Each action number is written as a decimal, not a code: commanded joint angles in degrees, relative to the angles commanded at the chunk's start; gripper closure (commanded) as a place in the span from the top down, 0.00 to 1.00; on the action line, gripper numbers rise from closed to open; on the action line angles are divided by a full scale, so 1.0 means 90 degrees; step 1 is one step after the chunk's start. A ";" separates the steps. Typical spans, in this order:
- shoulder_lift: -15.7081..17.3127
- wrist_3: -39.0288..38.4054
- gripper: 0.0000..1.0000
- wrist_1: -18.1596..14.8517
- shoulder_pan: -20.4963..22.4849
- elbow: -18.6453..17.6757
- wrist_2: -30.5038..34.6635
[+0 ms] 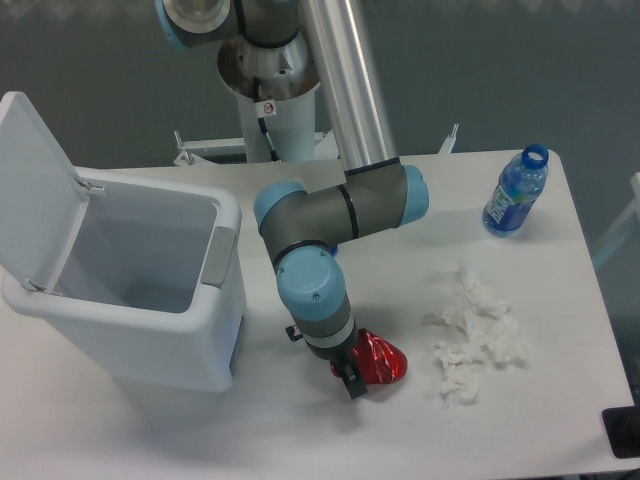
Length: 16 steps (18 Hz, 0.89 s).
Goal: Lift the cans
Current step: 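Close the gripper fingers around the crushed red can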
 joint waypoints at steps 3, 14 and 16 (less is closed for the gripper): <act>0.0000 0.0195 1.00 0.0000 0.0000 -0.0010 0.0049; 0.0010 0.0401 0.98 0.0000 -0.0010 -0.0059 0.0186; 0.0000 0.0381 0.87 0.0000 -0.0010 -0.0059 0.0225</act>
